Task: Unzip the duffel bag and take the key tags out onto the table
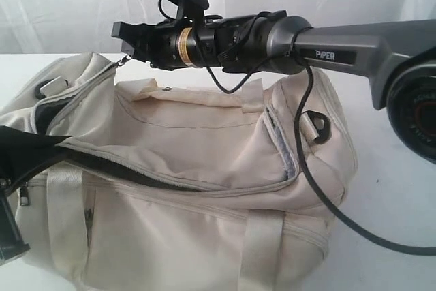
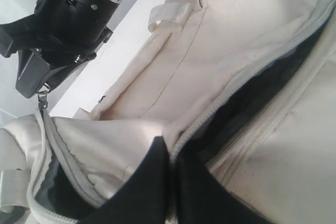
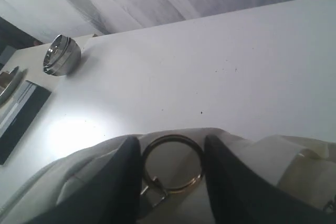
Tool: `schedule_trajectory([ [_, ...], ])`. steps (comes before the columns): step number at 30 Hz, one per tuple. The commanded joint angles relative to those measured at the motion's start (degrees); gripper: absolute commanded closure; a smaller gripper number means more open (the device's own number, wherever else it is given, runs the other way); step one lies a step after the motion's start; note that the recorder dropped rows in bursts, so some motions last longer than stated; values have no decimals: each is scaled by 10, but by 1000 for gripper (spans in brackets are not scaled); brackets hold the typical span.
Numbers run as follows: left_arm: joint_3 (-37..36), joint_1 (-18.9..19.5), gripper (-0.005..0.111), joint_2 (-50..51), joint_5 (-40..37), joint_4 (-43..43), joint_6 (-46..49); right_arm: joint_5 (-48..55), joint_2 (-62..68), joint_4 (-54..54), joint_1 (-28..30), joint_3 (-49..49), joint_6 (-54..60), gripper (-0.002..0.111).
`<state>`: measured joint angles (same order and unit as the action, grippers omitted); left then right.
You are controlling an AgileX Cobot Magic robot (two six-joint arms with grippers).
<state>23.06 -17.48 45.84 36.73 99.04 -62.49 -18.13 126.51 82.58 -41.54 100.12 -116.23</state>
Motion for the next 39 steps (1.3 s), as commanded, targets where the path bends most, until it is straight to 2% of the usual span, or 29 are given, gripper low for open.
schedule_trajectory([
  [1,-4,-4,107,-9,36,9,-9,63,17,-11,20,18,5,108],
  [3,-4,-4,107,-9,29,9,-9,40,27,-8,20,21,6,105],
  [5,-4,-4,107,-9,20,9,-9,27,29,-7,20,21,22,95],
  [7,-4,-4,107,-9,2,9,-9,29,29,-5,20,21,58,80],
  [10,-4,-4,107,-9,-22,9,-9,27,23,-5,21,21,85,49],
  [13,-4,-4,107,-9,-40,9,-9,4,3,55,22,21,85,29],
  [16,-4,-4,107,-9,-53,9,-9,-56,-27,174,22,21,89,28],
  [19,-4,-4,107,-9,-95,9,-9,-232,-77,174,23,17,145,28],
  [21,-4,-4,107,-9,-136,-3,-7,-249,-98,174,26,17,156,28],
  [24,3,-4,107,-9,-191,-69,-3,-282,-115,174,33,16,156,28],
  [28,19,-4,107,-7,-192,-75,-3,-352,-126,174,38,-4,163,30],
  [31,36,-4,107,-6,-194,-97,-3,-422,-139,174,42,-39,184,39],
  [34,47,-4,107,-2,-190,-136,-3,-479,-149,174,48,-54,182,43],
  [39,51,-4,107,15,-185,-167,-3,-496,-162,174,58,-84,182,47],
])
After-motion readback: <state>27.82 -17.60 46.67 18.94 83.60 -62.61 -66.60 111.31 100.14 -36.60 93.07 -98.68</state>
